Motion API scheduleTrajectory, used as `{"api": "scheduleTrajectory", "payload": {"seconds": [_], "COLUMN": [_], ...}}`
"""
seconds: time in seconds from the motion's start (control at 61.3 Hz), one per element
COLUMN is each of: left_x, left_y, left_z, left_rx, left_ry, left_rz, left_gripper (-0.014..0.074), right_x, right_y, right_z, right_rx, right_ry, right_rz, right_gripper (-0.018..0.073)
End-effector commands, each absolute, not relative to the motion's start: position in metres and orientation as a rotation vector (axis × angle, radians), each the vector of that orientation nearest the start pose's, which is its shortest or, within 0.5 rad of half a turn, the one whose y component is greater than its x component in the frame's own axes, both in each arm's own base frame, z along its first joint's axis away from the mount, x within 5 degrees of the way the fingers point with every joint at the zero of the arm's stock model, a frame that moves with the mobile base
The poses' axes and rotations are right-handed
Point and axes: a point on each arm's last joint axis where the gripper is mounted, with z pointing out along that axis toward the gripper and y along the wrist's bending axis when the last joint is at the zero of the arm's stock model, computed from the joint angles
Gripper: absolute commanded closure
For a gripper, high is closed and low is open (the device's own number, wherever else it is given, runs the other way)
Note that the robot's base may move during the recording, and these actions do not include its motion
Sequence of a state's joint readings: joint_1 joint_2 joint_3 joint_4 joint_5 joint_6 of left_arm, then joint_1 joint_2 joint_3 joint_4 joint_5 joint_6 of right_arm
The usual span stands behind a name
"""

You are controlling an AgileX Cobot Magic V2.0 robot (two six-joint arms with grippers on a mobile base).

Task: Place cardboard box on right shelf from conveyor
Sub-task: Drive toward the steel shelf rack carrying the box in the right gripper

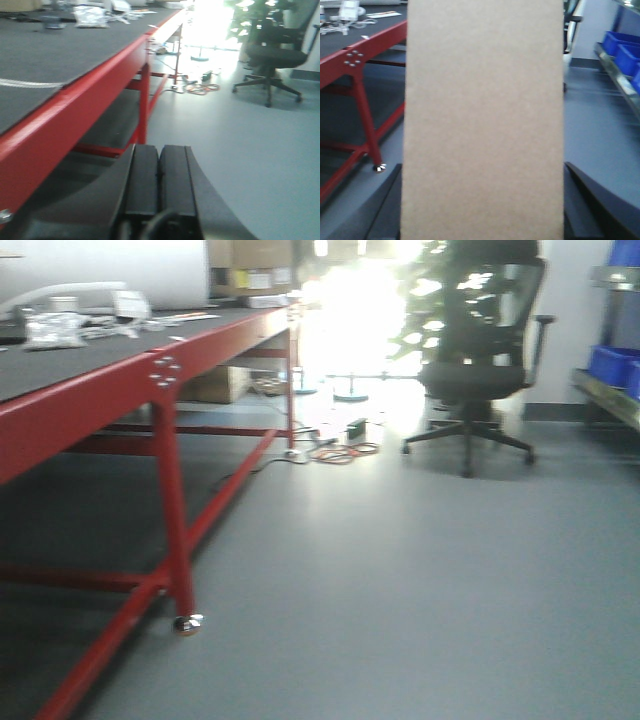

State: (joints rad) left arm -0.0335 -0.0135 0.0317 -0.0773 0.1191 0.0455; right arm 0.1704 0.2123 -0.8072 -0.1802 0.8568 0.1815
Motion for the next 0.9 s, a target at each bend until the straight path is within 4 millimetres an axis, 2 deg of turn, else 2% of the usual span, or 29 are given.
{"api": "scheduleTrajectory", "payload": {"seconds": [0.0,0.881], "left_x": [0.0561,0.056], "left_y": [-0.0021,-0.0021], "left_z": [0.1976,0.1977], "left_rx": [-0.001,-0.001], "left_ry": [1.533,1.531], "left_rz": [-0.058,-0.058], "left_gripper": [0.0713,0.0712], "right_x": [0.005,0.005], "right_y": [-0.0117,-0.0117], "right_z": [0.3967,0.3967], "right_rx": [-0.008,-0.008], "right_ry": [1.621,1.621], "right_rz": [0.039,0.039], "right_gripper": [0.0407,0.0407]}}
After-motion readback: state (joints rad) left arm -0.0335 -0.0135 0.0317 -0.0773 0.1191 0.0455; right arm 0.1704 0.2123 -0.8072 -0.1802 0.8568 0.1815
